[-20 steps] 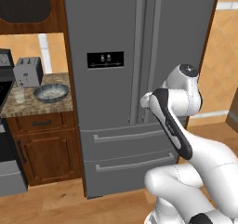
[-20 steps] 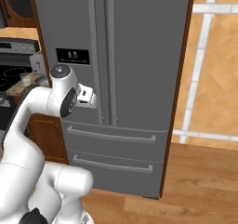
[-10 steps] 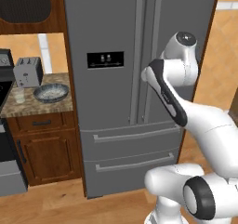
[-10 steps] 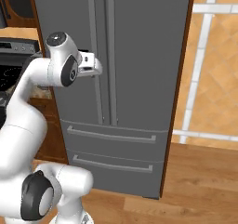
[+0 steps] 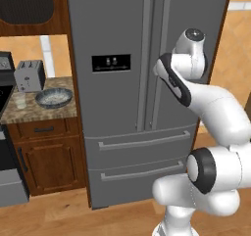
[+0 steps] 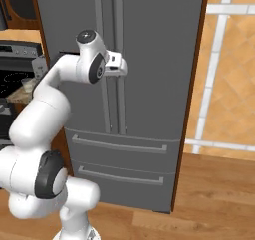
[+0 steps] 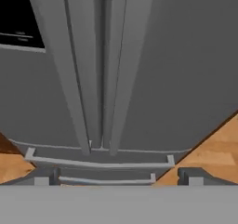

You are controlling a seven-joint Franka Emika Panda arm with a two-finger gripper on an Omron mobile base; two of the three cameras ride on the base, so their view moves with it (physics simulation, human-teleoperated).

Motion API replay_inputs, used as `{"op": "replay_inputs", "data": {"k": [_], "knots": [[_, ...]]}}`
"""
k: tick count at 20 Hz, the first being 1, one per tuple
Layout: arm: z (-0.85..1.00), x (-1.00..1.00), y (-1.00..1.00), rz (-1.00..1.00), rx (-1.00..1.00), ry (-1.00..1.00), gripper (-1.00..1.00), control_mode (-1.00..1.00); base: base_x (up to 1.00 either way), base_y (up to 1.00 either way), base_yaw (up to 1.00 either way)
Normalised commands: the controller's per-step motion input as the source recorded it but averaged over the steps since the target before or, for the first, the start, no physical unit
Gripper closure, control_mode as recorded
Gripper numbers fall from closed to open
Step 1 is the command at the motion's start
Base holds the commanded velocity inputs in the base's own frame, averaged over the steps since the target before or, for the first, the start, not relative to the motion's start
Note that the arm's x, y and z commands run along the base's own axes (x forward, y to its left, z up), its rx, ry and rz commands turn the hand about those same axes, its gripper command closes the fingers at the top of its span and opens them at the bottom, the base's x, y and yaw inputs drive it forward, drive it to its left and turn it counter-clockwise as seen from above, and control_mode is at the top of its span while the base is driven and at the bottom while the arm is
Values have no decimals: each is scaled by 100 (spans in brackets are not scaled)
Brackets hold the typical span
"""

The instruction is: Grab a lemon wedge from the fridge and one ice cube from the ice bowl, and put them in the glass of lemonade.

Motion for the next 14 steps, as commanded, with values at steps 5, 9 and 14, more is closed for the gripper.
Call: {"op": "replay_inputs", "data": {"k": [5, 9, 14], "knots": [[-4, 85, -6, 2, 8, 0, -100, -100, 0, 0, 0], [-22, 48, -2, 1, 1, 0, -100, -100, 0, 0, 0], [-16, 44, -9, 0, 0, -6, -100, -100, 0, 0, 0]]}}
